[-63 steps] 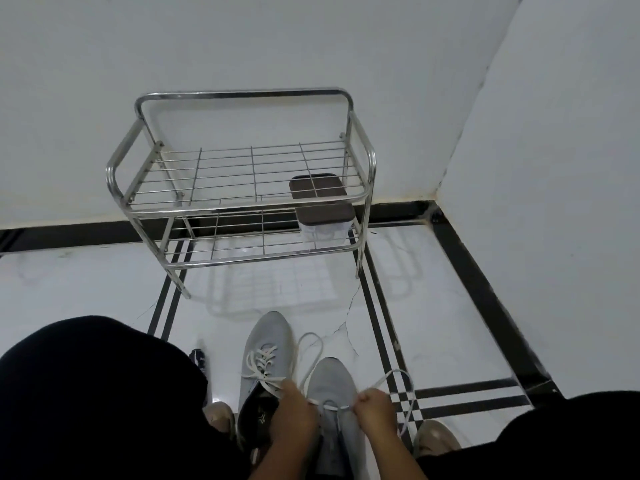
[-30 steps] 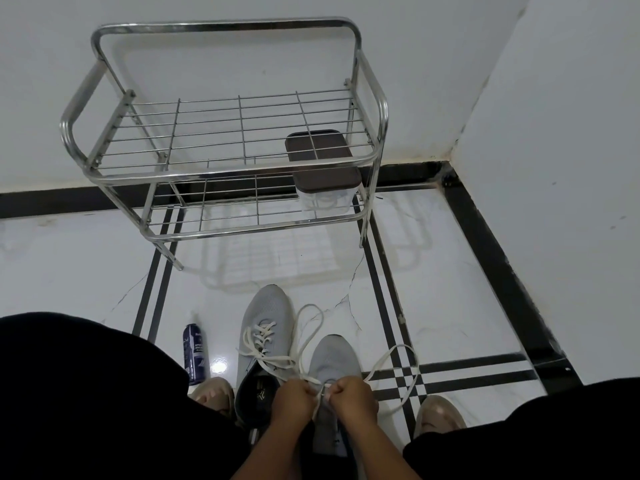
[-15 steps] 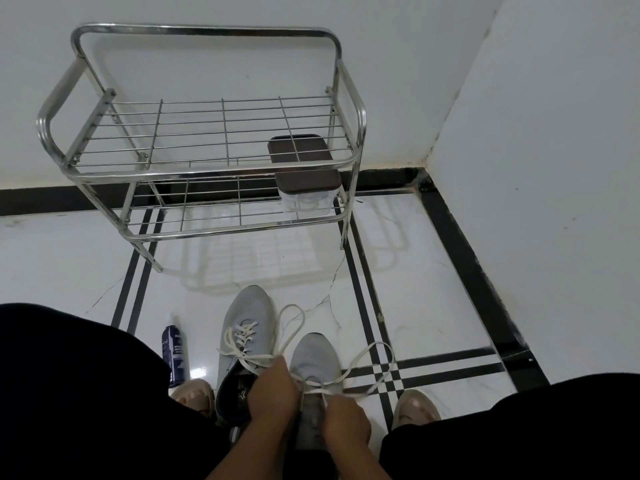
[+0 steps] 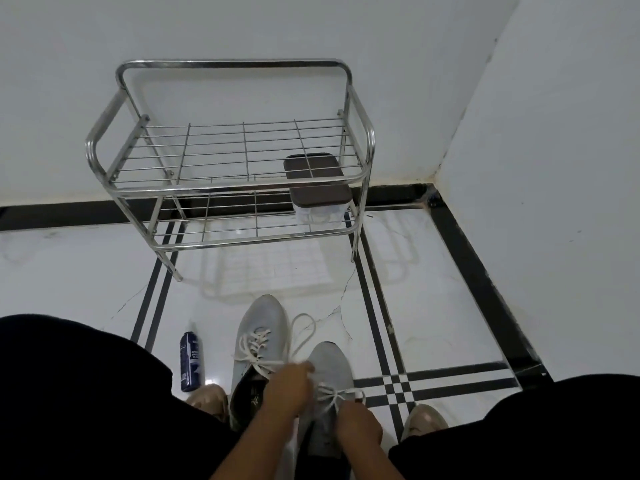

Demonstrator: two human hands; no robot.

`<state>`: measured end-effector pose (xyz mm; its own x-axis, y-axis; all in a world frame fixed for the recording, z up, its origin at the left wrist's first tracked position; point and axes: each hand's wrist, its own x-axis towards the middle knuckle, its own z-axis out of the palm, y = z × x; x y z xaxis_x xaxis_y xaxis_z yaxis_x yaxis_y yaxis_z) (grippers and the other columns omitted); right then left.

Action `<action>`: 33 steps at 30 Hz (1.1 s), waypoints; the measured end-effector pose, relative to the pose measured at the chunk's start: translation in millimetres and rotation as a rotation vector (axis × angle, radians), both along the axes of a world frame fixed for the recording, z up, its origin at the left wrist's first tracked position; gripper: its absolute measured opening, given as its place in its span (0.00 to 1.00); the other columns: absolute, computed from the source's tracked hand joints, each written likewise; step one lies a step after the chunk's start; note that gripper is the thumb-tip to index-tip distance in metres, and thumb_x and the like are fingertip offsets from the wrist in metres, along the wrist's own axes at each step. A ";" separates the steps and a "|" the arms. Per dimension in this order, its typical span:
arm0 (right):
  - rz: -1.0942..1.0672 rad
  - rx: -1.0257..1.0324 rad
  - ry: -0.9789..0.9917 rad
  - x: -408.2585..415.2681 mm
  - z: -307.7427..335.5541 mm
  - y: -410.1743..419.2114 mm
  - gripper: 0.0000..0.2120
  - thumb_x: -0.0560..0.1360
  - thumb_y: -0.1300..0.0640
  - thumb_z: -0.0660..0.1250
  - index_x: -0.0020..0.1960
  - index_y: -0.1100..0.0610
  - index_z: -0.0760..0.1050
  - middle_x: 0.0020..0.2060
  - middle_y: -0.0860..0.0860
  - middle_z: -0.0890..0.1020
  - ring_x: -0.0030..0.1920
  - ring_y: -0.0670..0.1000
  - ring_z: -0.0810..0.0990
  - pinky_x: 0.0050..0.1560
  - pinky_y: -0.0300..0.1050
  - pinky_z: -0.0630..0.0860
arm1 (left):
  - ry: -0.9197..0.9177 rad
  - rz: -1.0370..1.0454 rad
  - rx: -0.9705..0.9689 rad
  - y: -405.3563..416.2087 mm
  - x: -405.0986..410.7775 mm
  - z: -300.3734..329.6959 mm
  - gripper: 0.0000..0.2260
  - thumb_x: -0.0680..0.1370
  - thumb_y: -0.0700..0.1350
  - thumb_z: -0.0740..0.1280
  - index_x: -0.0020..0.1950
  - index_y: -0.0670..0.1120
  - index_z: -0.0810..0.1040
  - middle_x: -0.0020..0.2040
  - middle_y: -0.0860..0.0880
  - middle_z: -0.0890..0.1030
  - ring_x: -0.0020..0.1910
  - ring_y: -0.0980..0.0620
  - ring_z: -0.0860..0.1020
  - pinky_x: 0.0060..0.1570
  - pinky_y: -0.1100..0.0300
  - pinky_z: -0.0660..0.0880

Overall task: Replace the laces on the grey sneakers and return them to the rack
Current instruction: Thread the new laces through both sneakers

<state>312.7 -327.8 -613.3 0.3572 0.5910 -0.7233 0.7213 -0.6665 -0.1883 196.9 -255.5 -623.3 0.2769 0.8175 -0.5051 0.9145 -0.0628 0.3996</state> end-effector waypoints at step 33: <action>0.011 -0.033 -0.049 10.2 -15.3 3.6 0.18 0.81 0.61 0.52 0.67 0.54 0.71 0.66 0.52 0.73 0.64 0.52 0.74 0.57 0.46 0.74 | 0.325 0.103 0.120 -2.4 6.1 14.1 0.16 0.77 0.51 0.62 0.61 0.45 0.73 0.60 0.48 0.75 0.59 0.49 0.75 0.53 0.57 0.74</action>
